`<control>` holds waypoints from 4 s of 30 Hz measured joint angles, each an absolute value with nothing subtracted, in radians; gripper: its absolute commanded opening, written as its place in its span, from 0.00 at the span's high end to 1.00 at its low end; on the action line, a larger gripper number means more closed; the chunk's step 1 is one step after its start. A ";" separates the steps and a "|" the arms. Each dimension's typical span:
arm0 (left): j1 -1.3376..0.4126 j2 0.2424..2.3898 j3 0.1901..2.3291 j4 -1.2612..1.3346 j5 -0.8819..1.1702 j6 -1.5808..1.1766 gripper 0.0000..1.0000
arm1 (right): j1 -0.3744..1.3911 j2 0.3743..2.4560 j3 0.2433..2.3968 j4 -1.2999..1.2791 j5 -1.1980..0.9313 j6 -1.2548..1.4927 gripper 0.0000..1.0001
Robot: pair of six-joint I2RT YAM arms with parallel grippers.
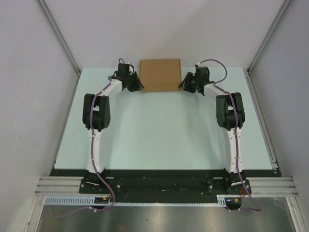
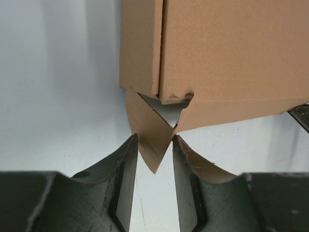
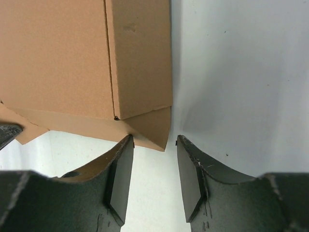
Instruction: Fold the paper box
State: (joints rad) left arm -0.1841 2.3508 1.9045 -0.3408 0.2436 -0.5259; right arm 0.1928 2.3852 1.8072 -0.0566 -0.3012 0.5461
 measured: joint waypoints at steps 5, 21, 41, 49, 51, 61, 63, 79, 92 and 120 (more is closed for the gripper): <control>-0.173 2.332 1.860 -0.309 0.251 -0.524 0.55 | 0.194 2.385 1.806 -0.058 -0.302 0.549 0.50; -0.138 2.289 1.812 -0.277 0.261 -0.523 0.46 | 0.178 2.357 1.797 -0.056 -0.305 0.568 0.41; -0.115 2.059 1.393 0.075 0.195 -0.533 0.00 | 0.220 2.260 1.730 -0.010 -0.272 0.536 0.41; -0.115 2.033 1.318 0.253 0.270 -0.532 0.15 | 0.252 2.253 1.728 0.001 -0.250 0.503 0.41; -0.115 2.033 1.318 0.279 0.292 -0.536 0.19 | 0.251 2.253 1.731 -0.002 -0.249 0.499 0.41; -0.134 2.102 1.398 0.323 0.344 -0.548 0.27 | 0.238 2.286 1.798 -0.008 -0.242 0.494 0.41; -0.142 2.122 1.425 0.307 0.344 -0.543 0.26 | 0.238 2.288 1.810 -0.020 -0.240 0.490 0.41; -0.170 2.213 1.575 0.131 0.299 -0.482 0.25 | 0.225 2.382 1.908 -0.084 -0.206 0.458 0.37; -0.170 2.260 1.628 0.099 0.292 -0.470 0.25 | 0.220 2.453 2.011 -0.097 -0.232 0.448 0.34; -0.131 2.313 1.661 0.148 0.453 -0.640 0.56 | 0.211 2.495 2.061 -0.094 -0.299 0.470 0.36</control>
State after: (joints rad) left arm -0.1307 2.3127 1.6608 0.1478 0.4530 -0.6395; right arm 0.2111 2.4950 2.0613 -0.0940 -0.2993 0.4698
